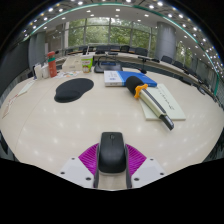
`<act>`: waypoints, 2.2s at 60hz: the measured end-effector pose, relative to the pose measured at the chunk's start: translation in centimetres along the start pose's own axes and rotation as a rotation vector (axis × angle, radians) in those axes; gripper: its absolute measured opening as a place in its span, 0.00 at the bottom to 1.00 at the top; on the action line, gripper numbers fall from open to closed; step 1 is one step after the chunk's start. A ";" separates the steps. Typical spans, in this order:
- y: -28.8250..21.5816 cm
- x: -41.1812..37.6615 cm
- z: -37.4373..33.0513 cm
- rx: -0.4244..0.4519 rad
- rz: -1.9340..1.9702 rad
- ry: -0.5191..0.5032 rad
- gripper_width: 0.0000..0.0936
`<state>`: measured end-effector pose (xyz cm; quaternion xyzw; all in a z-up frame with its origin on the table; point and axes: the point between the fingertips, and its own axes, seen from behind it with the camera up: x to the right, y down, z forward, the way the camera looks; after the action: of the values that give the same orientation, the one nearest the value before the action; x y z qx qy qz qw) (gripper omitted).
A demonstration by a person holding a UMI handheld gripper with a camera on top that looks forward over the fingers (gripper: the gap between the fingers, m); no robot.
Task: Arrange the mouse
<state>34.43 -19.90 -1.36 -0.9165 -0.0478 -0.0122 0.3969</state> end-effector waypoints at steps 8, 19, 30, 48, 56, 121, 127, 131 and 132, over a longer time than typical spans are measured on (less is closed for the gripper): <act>-3.2 -0.1 -0.6 0.016 -0.007 0.064 0.34; -14.3 -1.7 -2.2 0.131 0.099 0.101 0.34; -26.1 -6.6 0.6 0.248 0.076 0.080 0.34; -28.4 -16.7 14.4 0.116 0.049 -0.001 0.34; -25.5 -19.0 19.5 0.027 0.024 -0.011 0.34; -17.2 -20.5 -16.6 0.123 0.024 0.011 0.92; -14.9 -20.8 -19.7 0.121 0.030 -0.003 0.92; -13.9 -20.9 -21.4 0.135 0.027 -0.002 0.91; -13.7 -21.0 -21.8 0.137 0.027 -0.003 0.92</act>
<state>12.57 -28.06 22.24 -0.8879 -0.0365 -0.0022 0.4587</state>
